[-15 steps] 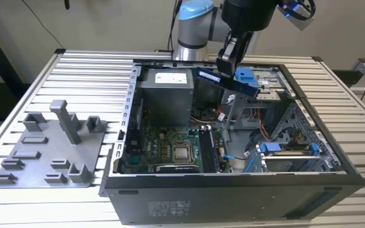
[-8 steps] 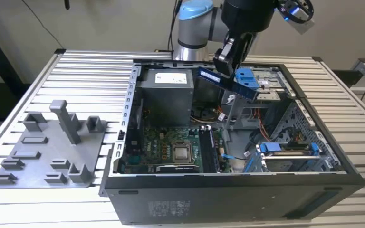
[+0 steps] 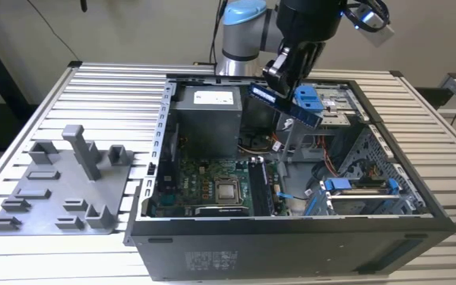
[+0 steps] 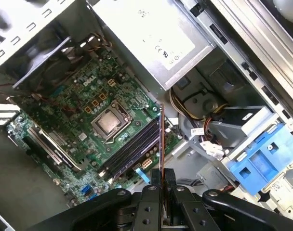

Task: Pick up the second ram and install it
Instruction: 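Insert the second ram into the second slot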

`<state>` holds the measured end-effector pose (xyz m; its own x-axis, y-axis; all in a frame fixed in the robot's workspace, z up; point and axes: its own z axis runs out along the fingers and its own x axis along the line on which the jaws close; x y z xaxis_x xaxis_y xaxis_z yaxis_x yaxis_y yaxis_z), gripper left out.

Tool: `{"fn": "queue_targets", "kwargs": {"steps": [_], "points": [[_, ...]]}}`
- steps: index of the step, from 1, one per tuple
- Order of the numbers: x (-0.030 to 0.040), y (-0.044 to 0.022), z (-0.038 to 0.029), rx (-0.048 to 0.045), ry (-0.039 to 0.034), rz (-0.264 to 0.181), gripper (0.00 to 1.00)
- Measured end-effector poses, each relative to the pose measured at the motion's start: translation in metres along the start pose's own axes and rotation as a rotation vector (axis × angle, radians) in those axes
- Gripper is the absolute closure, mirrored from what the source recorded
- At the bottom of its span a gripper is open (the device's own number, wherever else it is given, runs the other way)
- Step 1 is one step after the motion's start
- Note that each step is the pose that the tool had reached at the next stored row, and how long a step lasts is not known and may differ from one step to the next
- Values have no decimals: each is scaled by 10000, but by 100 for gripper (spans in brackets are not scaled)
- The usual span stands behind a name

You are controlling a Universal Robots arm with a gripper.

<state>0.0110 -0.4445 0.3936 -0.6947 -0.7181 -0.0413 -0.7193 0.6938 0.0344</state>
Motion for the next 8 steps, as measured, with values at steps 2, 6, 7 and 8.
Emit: {"fn": "queue_targets", "kwargs": {"steps": [2, 6, 7, 8], "points": [[0, 0, 2, 11, -9, 260, 86], [2, 2, 5, 30, -24, 713, 86], [2, 2, 7, 34, -29, 829, 86], [3, 3, 10, 39, -33, 943, 86]]}}
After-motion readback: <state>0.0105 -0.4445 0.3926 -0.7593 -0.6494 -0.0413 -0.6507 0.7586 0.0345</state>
